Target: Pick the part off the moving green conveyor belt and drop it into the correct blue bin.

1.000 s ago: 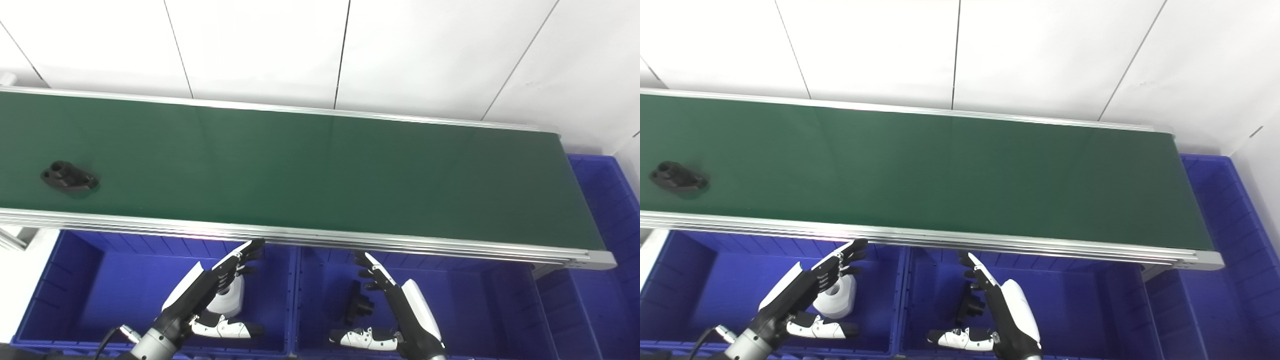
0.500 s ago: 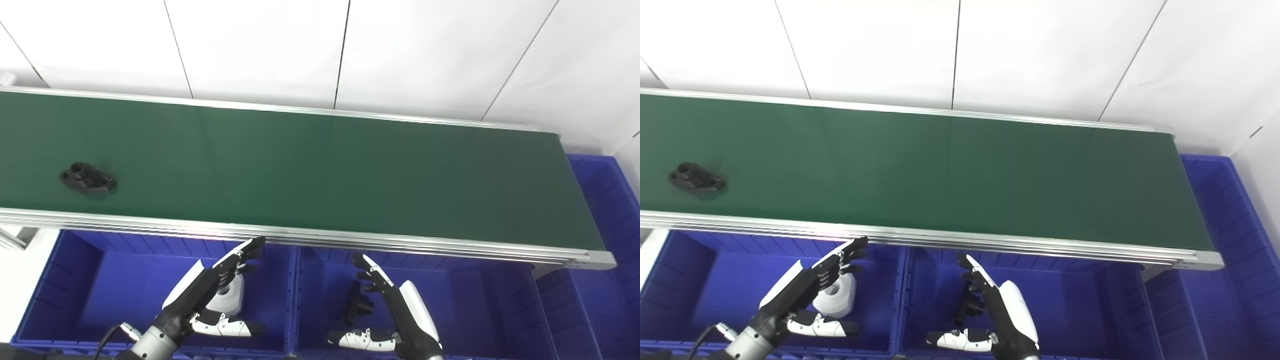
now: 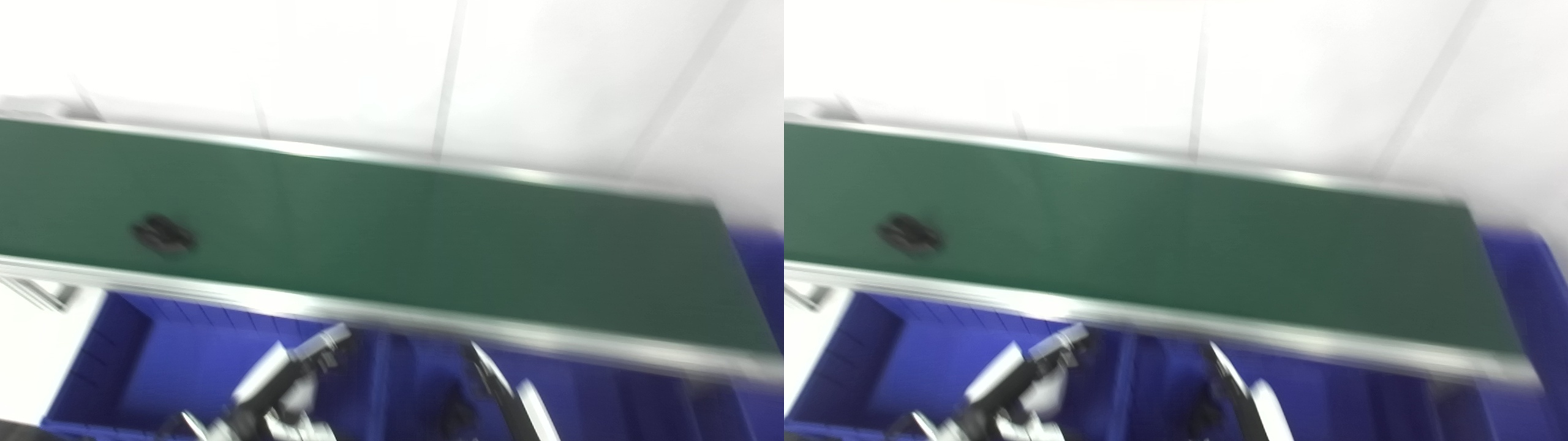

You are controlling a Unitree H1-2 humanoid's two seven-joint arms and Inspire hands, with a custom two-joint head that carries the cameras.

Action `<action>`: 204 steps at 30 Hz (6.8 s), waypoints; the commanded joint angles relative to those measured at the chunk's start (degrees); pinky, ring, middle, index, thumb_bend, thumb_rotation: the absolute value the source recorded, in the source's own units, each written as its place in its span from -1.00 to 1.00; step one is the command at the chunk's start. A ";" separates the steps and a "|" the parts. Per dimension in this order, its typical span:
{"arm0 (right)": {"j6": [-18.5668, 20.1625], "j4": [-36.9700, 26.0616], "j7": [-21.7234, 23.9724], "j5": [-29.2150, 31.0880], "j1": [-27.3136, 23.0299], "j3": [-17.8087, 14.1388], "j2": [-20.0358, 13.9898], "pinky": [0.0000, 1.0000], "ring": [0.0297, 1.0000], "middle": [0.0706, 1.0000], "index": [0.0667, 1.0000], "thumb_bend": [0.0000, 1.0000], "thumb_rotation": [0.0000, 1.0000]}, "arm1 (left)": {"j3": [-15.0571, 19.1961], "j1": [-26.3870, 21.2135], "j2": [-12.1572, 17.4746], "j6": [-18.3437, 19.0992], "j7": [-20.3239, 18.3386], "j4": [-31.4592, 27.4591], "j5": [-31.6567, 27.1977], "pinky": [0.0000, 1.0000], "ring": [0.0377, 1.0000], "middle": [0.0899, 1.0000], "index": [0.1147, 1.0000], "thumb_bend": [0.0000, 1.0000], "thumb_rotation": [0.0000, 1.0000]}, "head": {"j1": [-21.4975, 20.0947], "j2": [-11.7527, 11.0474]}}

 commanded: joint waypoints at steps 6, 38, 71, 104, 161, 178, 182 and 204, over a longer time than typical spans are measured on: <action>-5.90 0.54 -0.98 1.37 -0.56 -0.82 -0.64 0.56 0.74 0.82 0.88 0.35 -0.64 | -0.25 -0.85 -0.49 -2.36 1.06 -0.97 1.10 0.56 0.73 0.78 0.76 0.55 -0.54 | 0.97 -0.47; -9.96 1.38 -4.96 -0.52 -0.35 -2.15 0.80 0.42 0.61 0.69 0.79 0.35 -0.65 | -0.04 -0.96 -0.26 -2.43 0.92 -1.26 0.64 0.55 0.75 0.82 0.78 0.60 -0.53 | -6.15 1.78; 7.95 -21.68 6.31 -4.50 -9.98 -6.34 4.10 0.16 0.32 0.44 0.51 0.45 -0.68 | -0.67 -1.36 -0.19 -0.59 0.66 -2.94 1.03 0.62 0.80 0.87 0.84 0.49 -0.43 | -11.89 4.64; 16.32 -1.56 10.48 -17.64 -34.54 1.19 4.09 0.35 0.49 0.52 0.51 0.54 -0.52 | -0.58 -0.05 0.28 -1.97 0.65 -2.76 -0.02 0.69 0.83 0.89 0.85 0.43 -0.48 | -15.67 4.76; 15.09 30.06 3.63 -27.68 -48.01 13.19 7.12 -0.41 -0.28 -0.21 0.06 0.08 -1.00 | -0.42 3.26 -0.62 -4.15 -0.03 -6.01 -5.36 0.66 0.80 0.87 0.83 0.46 -0.40 | -15.92 8.51; 14.79 29.64 2.13 -31.62 -49.22 22.10 1.69 -0.53 -0.40 -0.26 -0.04 0.04 -1.00 | -0.28 3.11 -0.53 -2.55 -0.12 -7.66 -5.73 0.63 0.80 0.87 0.84 0.44 -0.43 | -16.40 9.57; 15.11 29.20 2.68 -32.36 -48.68 22.96 1.14 -0.53 -0.41 -0.28 -0.05 0.05 -1.00 | -0.31 3.03 -0.53 -1.81 -0.22 -7.99 -5.98 0.60 0.79 0.86 0.84 0.45 -0.43 | -16.47 9.74; 22.11 -10.41 19.61 -31.68 -34.39 10.44 -3.02 -0.34 -0.24 -0.24 -0.04 0.05 -1.00 | -0.20 2.27 -1.31 -0.94 0.10 -8.90 -6.57 0.61 0.80 0.87 0.83 0.46 -0.39 | -16.02 12.29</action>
